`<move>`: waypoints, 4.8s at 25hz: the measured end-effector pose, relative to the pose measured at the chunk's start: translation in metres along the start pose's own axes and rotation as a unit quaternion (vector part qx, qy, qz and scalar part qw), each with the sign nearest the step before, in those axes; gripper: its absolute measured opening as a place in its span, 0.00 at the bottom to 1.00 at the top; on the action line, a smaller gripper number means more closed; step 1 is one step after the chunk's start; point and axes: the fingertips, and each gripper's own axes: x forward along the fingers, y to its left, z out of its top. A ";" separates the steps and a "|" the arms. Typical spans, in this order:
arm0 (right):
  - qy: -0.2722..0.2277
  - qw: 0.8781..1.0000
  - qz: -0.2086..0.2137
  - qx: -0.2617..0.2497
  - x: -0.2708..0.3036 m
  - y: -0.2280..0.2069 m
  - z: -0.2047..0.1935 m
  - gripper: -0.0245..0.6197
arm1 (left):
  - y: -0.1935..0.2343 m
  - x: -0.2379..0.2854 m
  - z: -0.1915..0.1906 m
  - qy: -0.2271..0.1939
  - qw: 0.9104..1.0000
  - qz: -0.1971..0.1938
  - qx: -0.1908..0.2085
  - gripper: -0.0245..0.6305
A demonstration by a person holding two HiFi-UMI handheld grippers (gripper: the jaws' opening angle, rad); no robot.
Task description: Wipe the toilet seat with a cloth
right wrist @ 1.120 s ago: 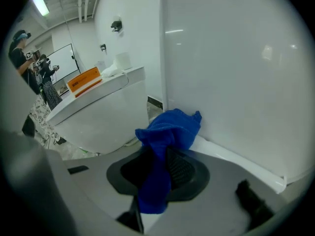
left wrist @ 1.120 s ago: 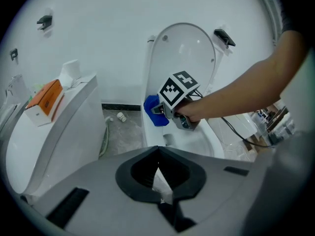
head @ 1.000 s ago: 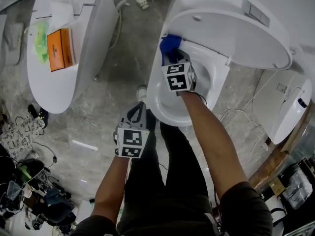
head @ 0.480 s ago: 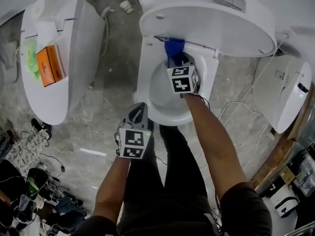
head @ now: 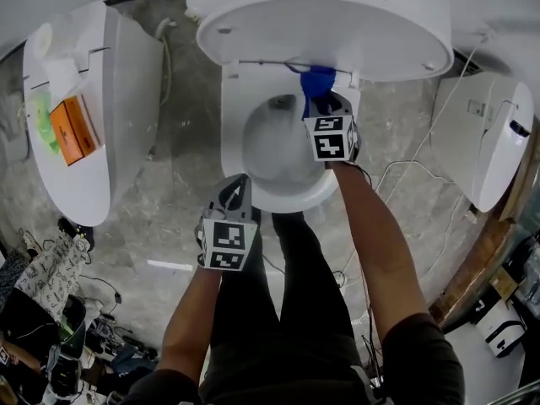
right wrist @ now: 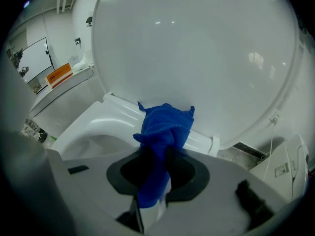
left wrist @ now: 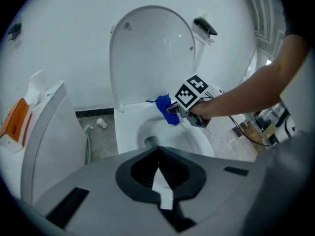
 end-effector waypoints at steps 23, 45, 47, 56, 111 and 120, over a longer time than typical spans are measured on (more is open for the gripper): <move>0.054 0.998 -0.004 -0.035 -0.060 -0.033 -0.120 0.17 | -0.019 0.020 -0.012 0.027 0.999 -0.018 -0.006 0.05; 0.086 0.988 0.102 -0.073 -0.123 0.081 -0.221 0.17 | -0.012 0.036 -0.013 0.031 0.999 0.001 -0.041 0.05; 0.088 0.986 0.115 -0.078 -0.125 0.093 -0.223 0.17 | -0.009 0.036 -0.012 0.022 0.999 0.001 -0.046 0.05; 0.087 0.974 0.171 -0.117 -0.127 0.148 -0.224 0.17 | 0.007 0.027 -0.011 -0.005 0.997 0.012 -0.076 0.05; -0.020 0.973 0.171 -0.154 0.009 0.197 0.038 0.17 | 0.115 -0.037 -0.051 -0.037 0.980 0.099 -0.166 0.05; -0.063 0.980 0.149 -0.115 -0.019 0.183 0.055 0.17 | 0.112 -0.036 -0.034 -0.050 0.983 0.093 -0.149 0.05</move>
